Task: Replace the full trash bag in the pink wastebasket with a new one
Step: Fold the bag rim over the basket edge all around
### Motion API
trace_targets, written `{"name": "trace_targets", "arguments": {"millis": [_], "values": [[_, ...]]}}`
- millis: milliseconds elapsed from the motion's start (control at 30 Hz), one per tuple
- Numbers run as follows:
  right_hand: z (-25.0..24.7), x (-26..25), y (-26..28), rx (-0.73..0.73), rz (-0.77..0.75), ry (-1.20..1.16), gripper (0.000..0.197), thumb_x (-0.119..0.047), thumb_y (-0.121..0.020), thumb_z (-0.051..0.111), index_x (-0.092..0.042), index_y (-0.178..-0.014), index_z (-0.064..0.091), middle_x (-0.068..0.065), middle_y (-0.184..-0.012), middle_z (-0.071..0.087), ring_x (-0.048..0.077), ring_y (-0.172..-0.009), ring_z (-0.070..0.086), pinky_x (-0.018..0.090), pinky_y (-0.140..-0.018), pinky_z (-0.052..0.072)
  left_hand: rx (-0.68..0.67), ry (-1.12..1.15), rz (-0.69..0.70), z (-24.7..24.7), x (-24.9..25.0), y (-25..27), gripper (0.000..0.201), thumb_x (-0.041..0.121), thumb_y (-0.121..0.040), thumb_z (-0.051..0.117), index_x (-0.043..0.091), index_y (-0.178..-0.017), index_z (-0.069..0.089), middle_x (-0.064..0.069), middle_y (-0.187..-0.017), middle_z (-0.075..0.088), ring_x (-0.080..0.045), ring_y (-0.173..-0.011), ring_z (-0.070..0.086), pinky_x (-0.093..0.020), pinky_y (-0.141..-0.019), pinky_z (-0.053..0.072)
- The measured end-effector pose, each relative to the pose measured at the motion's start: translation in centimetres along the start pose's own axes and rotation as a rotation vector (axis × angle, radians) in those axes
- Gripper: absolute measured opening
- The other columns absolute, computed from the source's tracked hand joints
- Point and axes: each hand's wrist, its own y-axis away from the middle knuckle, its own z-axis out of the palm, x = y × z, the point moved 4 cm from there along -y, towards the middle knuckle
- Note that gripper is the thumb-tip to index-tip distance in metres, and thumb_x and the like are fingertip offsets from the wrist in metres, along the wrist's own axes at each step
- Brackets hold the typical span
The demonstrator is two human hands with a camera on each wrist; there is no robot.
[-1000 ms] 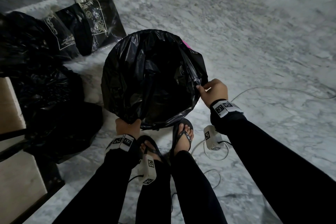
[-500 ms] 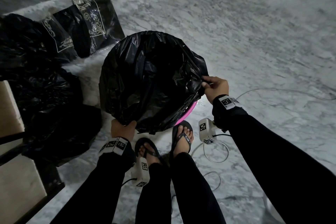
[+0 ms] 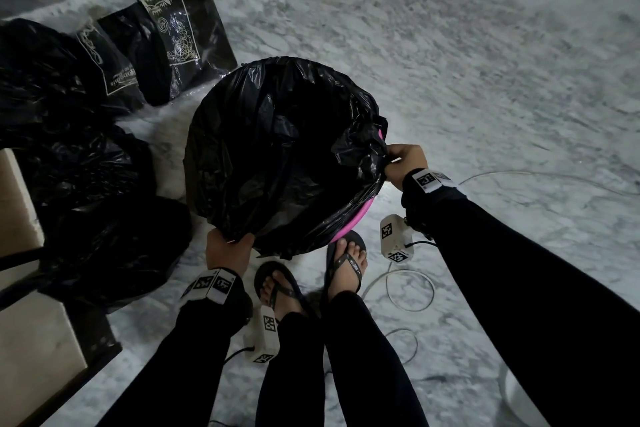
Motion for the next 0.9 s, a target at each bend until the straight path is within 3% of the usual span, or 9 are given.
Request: {"name": "trace_targets", "arguments": {"millis": [133,267,367,433,533,600,700,800,900], "values": [[-0.8,0.0,0.3,-0.006,-0.072,0.007,0.024,0.0,-0.081,0.06,-0.01,-0.099,0.071,-0.001,-0.078,0.057,0.017,-0.069,0.053,0.025,-0.068,0.044,-0.048,0.074,-0.035,0.5,-2.1,-0.6,0.071,0.035,-0.055,0.073,0.022,-0.119,0.045,-0.007,-0.109,0.062,-0.031,-0.101,0.062,-0.053,-0.091,0.051],[-2.0,-0.7,1.8,0.12,-0.199,-0.007,0.024,0.005,-0.073,0.063,-0.017,-0.08,0.064,-0.003,-0.075,0.051,0.007,-0.057,0.047,0.007,-0.054,0.038,-0.133,0.059,-0.06,1.8,-2.8,0.9,0.104,0.029,-0.05,0.087,0.05,-0.126,0.02,-0.01,-0.123,0.054,-0.027,-0.107,0.059,-0.05,-0.092,0.051],[-1.8,-0.9,3.2,0.092,-0.236,-0.123,0.031,0.014,-0.071,0.05,-0.014,-0.079,0.059,-0.002,-0.072,0.055,0.006,-0.056,0.048,0.008,-0.055,0.041,-0.136,0.118,-0.072,2.6,-3.1,1.8,0.11,0.013,-0.057,0.085,0.045,-0.133,0.012,-0.014,-0.122,0.056,-0.031,-0.11,0.058,-0.054,-0.096,0.048],[-1.7,-0.8,3.7,0.099,-0.21,-0.183,0.022,0.007,-0.078,0.056,-0.014,-0.084,0.058,0.001,-0.077,0.058,0.006,-0.059,0.053,0.005,-0.055,0.043,-0.139,0.157,-0.094,3.1,-3.1,2.2,0.109,0.007,-0.06,0.082,0.045,-0.134,0.011,-0.014,-0.121,0.056,-0.031,-0.113,0.056,-0.053,-0.098,0.046],[-1.3,-0.3,4.1,0.104,-0.143,-0.263,0.017,-0.005,-0.076,0.07,-0.013,-0.087,0.06,-0.002,-0.074,0.057,0.006,-0.058,0.058,0.006,-0.05,0.046,-0.162,0.17,-0.1,3.9,-3.0,3.0,0.107,0.004,-0.067,0.078,0.026,-0.144,0.007,-0.004,-0.124,0.05,-0.021,-0.119,0.048,-0.036,-0.096,0.04],[-1.0,0.1,4.1,0.106,-0.108,-0.288,0.019,0.001,-0.073,0.073,-0.011,-0.084,0.063,-0.002,-0.067,0.055,0.002,-0.051,0.058,0.005,-0.049,0.046,-0.149,0.181,-0.064,4.1,-2.9,3.8,0.11,-0.003,-0.068,0.076,0.022,-0.145,0.002,-0.004,-0.129,0.045,-0.021,-0.12,0.045,-0.033,-0.093,0.037],[-1.1,0.6,3.7,0.104,-0.078,-0.364,0.018,0.012,-0.076,0.063,-0.003,-0.084,0.069,0.0,-0.059,0.058,-0.007,-0.044,0.058,0.007,-0.056,0.049,-0.128,0.196,0.009,4.2,-2.6,4.6,0.115,-0.011,-0.066,0.073,0.022,-0.145,-0.002,-0.016,-0.143,0.04,-0.031,-0.126,0.045,-0.035,-0.095,0.037],[-1.4,1.1,3.5,0.068,-0.082,-0.384,0.022,0.016,-0.078,0.058,0.003,-0.09,0.07,-0.013,-0.047,0.059,-0.005,-0.045,0.058,0.009,-0.058,0.05,-0.121,0.237,0.001,4.3,-2.5,4.4,0.112,-0.014,-0.068,0.069,0.024,-0.145,-0.003,-0.017,-0.139,0.044,-0.031,-0.119,0.049,-0.036,-0.094,0.036],[-1.3,2.7,3.6,0.07,-0.058,-0.391,0.023,0.015,-0.075,0.064,0.005,-0.095,0.069,-0.011,-0.047,0.05,-0.003,-0.045,0.05,0.012,-0.06,0.05,-0.149,0.23,0.006,4.2,-2.4,4.1,0.116,-0.012,-0.067,0.071,0.029,-0.145,-0.004,-0.011,-0.127,0.051,-0.024,-0.109,0.051,-0.038,-0.093,0.04]]}}
